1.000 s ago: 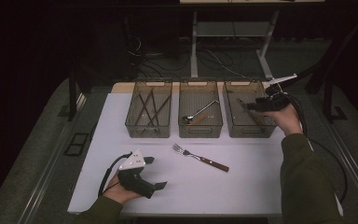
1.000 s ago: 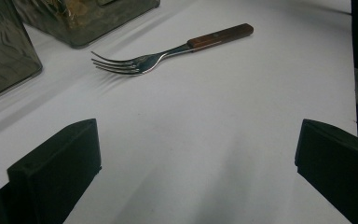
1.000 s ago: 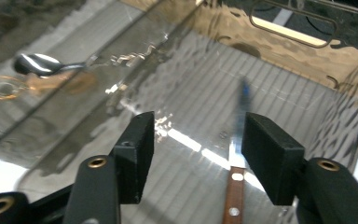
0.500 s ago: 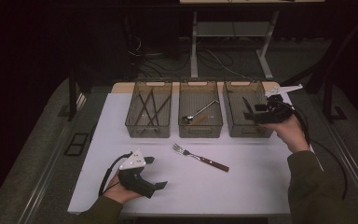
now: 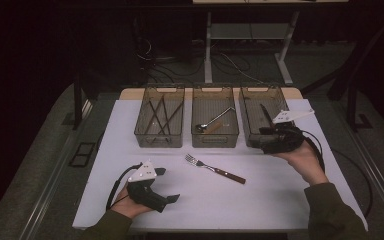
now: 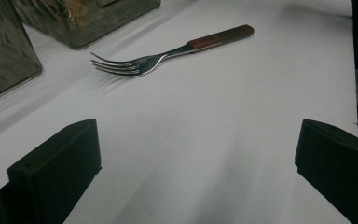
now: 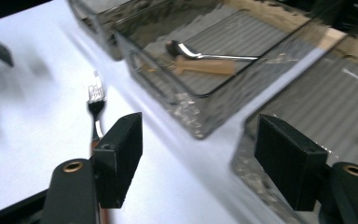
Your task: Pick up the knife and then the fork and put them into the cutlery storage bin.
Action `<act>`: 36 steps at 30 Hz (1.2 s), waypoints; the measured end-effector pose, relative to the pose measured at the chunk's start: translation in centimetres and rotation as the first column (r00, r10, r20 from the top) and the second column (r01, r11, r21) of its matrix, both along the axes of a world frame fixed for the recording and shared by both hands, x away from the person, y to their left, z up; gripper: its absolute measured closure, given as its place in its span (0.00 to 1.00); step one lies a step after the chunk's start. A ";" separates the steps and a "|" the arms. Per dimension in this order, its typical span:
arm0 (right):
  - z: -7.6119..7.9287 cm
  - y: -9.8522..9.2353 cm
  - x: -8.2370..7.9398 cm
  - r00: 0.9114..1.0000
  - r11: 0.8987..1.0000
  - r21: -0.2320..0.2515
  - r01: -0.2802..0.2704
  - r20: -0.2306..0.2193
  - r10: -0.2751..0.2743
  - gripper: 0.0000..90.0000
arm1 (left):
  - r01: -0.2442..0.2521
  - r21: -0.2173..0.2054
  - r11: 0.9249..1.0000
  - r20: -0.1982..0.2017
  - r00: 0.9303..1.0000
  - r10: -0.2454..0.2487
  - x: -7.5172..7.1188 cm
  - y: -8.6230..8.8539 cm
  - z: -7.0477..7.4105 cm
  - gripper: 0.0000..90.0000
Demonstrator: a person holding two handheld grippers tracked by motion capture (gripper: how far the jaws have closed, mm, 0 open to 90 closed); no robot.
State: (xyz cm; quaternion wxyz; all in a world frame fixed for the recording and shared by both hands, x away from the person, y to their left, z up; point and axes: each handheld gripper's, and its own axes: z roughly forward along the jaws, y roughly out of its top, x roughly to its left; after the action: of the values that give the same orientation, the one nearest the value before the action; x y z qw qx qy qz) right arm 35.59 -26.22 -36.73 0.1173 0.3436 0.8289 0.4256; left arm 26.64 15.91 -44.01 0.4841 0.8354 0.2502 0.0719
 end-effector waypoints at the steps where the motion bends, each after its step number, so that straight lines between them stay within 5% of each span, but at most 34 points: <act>1: -0.1 0.3 -0.3 1.000 1.000 0.001 -0.010 0.001 0.010 0.36 | 0.000 0.000 1.000 0.000 1.000 0.000 0.0 0.0 0.0 0.00; 5: -0.6 1.2 -1.2 0.999 0.999 0.026 -0.037 0.005 0.036 0.36 | 0.000 0.002 1.000 -0.001 1.000 0.000 0.0 0.0 0.0 0.00; 12: -1.5 2.9 -2.2 0.997 0.997 0.000 -0.077 0.003 0.077 0.36 | 0.008 0.006 1.000 0.001 1.000 -0.008 0.0 0.0 0.0 0.00; 25: -3.6 6.8 -2.1 0.988 0.989 -0.006 -0.148 -0.048 0.147 0.45 | 0.015 0.010 1.000 0.006 1.000 -0.015 0.0 -0.1 0.1 0.00; 36: -5.6 10.3 -2.1 0.980 0.976 -0.100 -0.194 -0.069 0.187 0.65 | 0.020 0.011 1.000 0.006 1.000 -0.020 0.0 -0.1 0.0 0.00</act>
State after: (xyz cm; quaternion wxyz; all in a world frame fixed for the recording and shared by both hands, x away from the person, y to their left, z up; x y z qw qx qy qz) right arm 33.54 -15.88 -42.32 0.0693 0.2683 0.8826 0.3797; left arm 26.64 15.83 -43.96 0.4809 0.8403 0.2401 0.0710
